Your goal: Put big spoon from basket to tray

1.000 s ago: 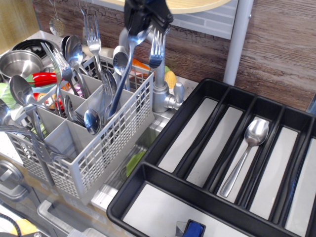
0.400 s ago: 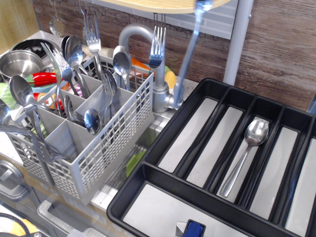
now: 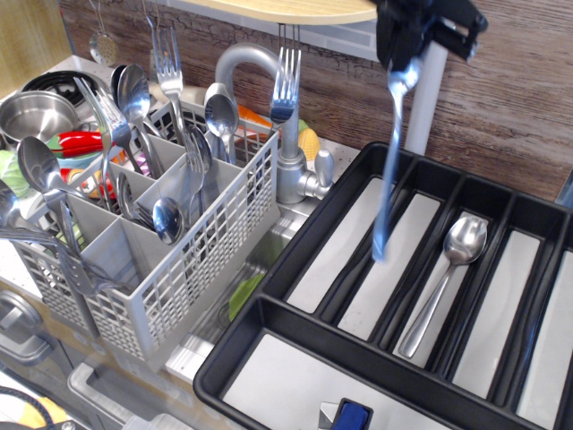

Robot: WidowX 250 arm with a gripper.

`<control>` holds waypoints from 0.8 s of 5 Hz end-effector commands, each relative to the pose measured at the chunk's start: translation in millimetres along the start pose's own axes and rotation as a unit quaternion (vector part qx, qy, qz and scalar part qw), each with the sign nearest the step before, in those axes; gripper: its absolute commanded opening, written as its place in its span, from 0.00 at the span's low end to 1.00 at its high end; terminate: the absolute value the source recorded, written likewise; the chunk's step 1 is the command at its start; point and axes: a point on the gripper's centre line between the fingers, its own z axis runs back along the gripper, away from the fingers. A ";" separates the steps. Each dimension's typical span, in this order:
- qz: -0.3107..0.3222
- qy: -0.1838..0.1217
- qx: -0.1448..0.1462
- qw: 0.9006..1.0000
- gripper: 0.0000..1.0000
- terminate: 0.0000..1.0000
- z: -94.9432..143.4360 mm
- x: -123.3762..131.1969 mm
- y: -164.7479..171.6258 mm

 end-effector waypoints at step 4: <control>-0.096 -0.070 -0.054 0.991 0.00 0.00 -53.0 -18.6 -36.8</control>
